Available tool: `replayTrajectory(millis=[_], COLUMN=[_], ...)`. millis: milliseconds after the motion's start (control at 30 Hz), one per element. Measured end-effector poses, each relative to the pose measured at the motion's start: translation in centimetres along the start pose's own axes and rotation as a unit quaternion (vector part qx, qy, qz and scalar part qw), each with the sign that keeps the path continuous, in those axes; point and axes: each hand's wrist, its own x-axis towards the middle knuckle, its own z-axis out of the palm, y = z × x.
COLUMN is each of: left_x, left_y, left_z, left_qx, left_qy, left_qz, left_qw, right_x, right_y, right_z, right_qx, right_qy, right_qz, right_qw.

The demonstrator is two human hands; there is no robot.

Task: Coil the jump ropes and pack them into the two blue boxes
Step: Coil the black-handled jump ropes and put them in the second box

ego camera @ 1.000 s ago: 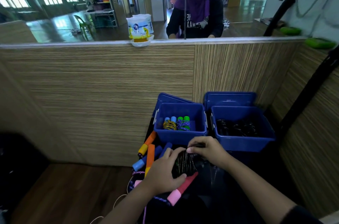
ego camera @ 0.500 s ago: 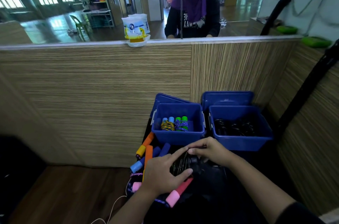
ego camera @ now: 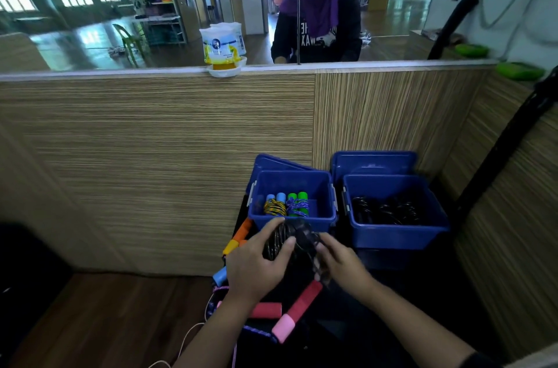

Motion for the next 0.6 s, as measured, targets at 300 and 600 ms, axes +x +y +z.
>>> replayTrajectory(millis=[300, 600], left_x=[0.8, 0.2], left_y=[-0.1, -1.2], left_z=[1.6, 0.6], left_qx=[0.081, 0.107], left_qy=[-0.044, -0.074], left_qz=[-0.25, -0.228], left_qw=[0.964, 0.965], right_x=[-1.3, -1.0], right_y=[0.4, 0.1], right_z=[3.8, 2.2], right_qx=[-0.177, -0.231], right_qy=[0.032, 0.078], right_qz=[-0.154, -0.203], right_qw=[0.971, 0.948])
